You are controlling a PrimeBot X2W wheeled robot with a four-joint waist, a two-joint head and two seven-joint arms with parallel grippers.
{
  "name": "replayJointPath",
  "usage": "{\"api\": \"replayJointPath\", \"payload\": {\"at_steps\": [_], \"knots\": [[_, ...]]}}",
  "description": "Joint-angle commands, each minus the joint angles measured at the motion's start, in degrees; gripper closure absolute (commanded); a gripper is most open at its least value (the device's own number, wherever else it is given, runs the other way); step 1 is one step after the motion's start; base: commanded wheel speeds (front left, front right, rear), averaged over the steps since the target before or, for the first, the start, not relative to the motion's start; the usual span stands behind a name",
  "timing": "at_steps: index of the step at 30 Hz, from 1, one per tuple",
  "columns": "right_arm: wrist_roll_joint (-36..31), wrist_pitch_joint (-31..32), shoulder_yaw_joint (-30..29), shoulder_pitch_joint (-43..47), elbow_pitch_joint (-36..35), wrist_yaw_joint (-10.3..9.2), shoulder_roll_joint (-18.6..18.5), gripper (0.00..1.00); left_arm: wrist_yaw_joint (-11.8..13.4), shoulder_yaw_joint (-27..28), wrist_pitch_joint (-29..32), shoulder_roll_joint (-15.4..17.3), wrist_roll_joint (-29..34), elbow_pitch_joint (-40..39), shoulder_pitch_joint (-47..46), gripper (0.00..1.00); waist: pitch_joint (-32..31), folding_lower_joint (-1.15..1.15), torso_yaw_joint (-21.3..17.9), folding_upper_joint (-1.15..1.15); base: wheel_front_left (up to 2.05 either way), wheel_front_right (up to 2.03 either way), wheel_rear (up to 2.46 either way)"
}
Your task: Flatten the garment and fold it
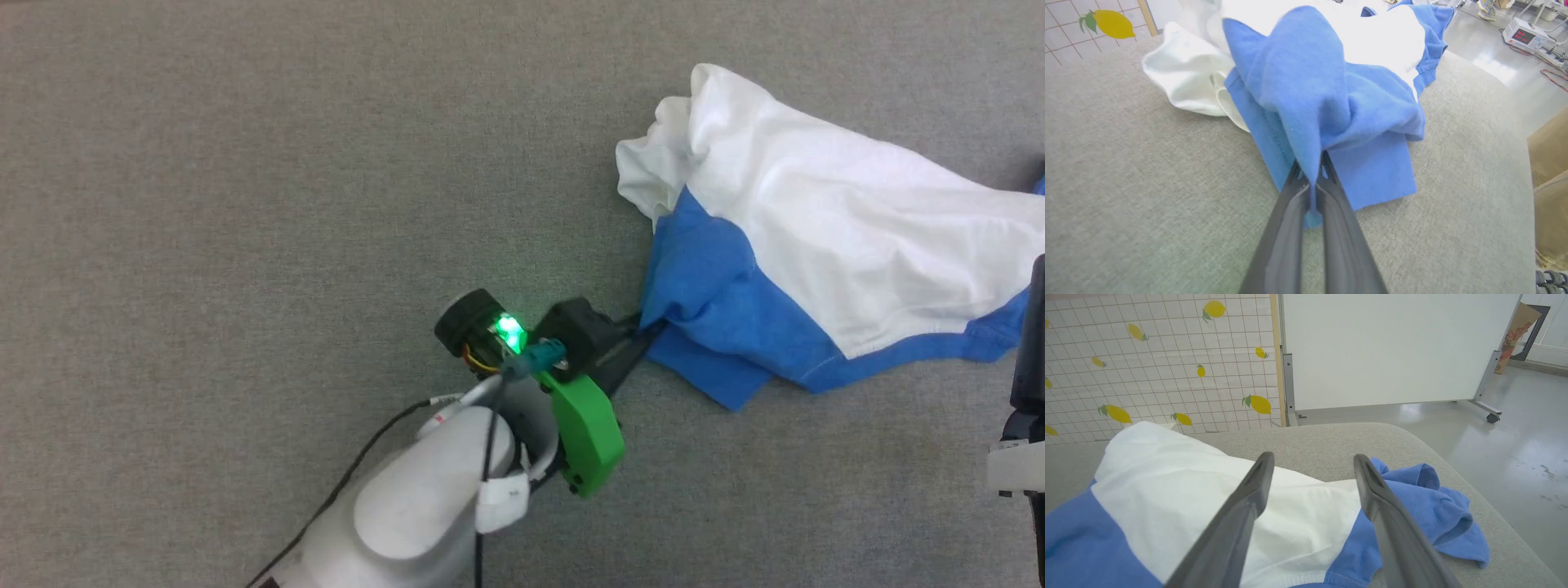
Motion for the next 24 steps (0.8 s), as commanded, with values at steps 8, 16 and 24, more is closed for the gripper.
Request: {"api": "replayJointPath", "payload": {"at_steps": [8,16,24], "knots": [[0.02,0.36,-0.67,0.85,0.72,-0.09,0.05,0.0,7.81,8.81,-4.01,8.92,-1.17,-7.92,2.81,1.0,-7.55,0.0,3.69,0.0,0.0,0.0,0.0],[0.36,1.15,-0.79,3.18,0.55,-0.09,0.05,0.0,17.83,14.67,2.85,24.28,5.84,-28.31,7.84,1.0,-11.01,0.0,5.6,0.0,0.0,0.0,0.0],[0.51,1.76,0.59,4.09,0.59,-0.09,0.05,0.0,12.33,0.89,9.68,19.91,6.69,-34.86,12.74,1.0,-10.49,0.0,7.0,0.0,0.0,0.0,0.0]]}}
